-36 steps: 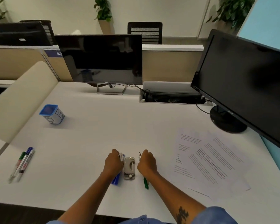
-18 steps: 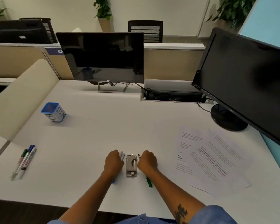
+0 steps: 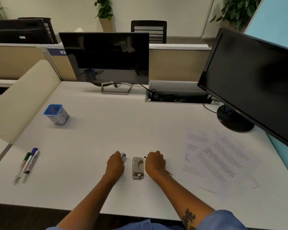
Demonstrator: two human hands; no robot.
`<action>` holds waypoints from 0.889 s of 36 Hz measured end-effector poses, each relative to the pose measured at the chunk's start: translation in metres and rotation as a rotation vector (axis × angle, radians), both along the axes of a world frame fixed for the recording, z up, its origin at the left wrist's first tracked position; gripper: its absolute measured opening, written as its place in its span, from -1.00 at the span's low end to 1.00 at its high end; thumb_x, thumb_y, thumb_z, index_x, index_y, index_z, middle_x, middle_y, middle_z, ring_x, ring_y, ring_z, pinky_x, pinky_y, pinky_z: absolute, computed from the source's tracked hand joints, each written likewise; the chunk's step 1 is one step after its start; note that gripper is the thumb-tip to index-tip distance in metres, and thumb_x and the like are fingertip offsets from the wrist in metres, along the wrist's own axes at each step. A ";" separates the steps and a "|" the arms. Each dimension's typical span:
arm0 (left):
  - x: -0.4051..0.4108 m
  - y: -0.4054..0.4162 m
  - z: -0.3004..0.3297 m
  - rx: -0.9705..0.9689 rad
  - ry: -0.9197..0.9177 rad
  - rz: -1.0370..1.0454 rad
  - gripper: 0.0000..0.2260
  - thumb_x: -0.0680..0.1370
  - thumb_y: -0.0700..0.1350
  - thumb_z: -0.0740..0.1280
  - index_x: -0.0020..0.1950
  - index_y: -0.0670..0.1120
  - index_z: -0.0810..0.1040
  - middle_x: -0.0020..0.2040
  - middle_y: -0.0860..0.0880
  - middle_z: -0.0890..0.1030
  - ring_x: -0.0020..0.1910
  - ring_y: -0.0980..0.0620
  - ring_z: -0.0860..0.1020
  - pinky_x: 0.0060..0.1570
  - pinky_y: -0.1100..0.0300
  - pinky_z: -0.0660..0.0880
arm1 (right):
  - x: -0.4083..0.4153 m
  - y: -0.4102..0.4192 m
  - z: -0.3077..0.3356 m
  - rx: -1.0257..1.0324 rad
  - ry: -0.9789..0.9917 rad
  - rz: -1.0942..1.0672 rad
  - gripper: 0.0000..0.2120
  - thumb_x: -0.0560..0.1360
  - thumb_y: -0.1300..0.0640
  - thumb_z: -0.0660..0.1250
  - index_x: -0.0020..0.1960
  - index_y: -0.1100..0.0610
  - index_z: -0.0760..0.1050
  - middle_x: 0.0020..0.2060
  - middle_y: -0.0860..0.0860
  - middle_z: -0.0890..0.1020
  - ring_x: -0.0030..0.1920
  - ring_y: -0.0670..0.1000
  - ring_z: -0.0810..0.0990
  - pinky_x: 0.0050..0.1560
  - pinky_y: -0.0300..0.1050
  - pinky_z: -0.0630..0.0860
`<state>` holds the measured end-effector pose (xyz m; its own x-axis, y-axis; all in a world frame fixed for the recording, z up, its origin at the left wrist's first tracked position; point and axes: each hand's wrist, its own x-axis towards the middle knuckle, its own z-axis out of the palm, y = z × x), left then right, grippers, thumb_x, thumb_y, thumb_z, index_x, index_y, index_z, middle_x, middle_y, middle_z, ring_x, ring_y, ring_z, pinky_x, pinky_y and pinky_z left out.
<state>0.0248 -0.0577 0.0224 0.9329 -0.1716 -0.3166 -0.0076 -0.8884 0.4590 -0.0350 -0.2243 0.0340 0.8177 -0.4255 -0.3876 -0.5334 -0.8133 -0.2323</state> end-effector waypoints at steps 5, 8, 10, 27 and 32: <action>0.008 0.012 0.006 0.012 0.011 0.031 -0.89 0.67 -0.21 0.26 0.17 -0.21 0.48 0.11 -0.23 0.64 0.03 -0.25 0.60 -0.08 0.11 0.36 | 0.007 -0.002 0.005 0.009 -0.031 -0.020 -0.77 0.66 0.28 0.27 0.29 0.20 0.56 0.30 0.17 0.52 0.30 0.20 0.53 0.29 0.07 0.51; 0.016 0.020 0.011 0.014 0.005 0.042 -0.87 0.66 -0.21 0.27 0.19 -0.21 0.48 0.11 -0.23 0.64 -0.03 -0.21 0.58 -0.07 0.10 0.39 | 0.013 -0.002 0.009 0.010 -0.047 -0.010 -0.80 0.67 0.23 0.28 0.28 0.19 0.56 0.27 0.15 0.62 0.30 0.20 0.58 0.26 0.04 0.49; 0.022 0.028 0.015 0.018 -0.004 0.046 -0.88 0.66 -0.21 0.27 0.18 -0.21 0.48 0.10 -0.23 0.64 -0.11 -0.15 0.51 -0.09 0.10 0.39 | 0.018 -0.001 0.013 0.006 -0.052 -0.002 -0.81 0.67 0.23 0.29 0.27 0.19 0.55 0.25 0.14 0.65 0.30 0.20 0.60 0.24 0.03 0.49; 0.043 0.078 0.020 -0.016 -0.035 0.073 -0.95 0.64 -0.22 0.30 0.04 -0.15 0.44 0.03 -0.21 0.64 -0.16 -0.11 0.50 -0.12 0.12 0.37 | 0.019 0.004 0.014 -0.098 0.032 0.058 -0.79 0.57 0.29 0.36 0.17 0.15 0.61 0.17 0.10 0.69 0.20 0.17 0.68 0.08 -0.04 0.58; 0.044 0.082 0.018 -0.005 -0.028 0.063 -0.92 0.64 -0.22 0.30 0.02 -0.12 0.41 0.03 -0.19 0.64 -0.14 -0.12 0.52 -0.11 0.11 0.39 | 0.015 0.005 0.009 -0.110 0.023 0.062 -0.84 0.62 0.23 0.34 0.18 0.16 0.61 0.17 0.11 0.68 0.20 0.18 0.68 0.11 -0.02 0.60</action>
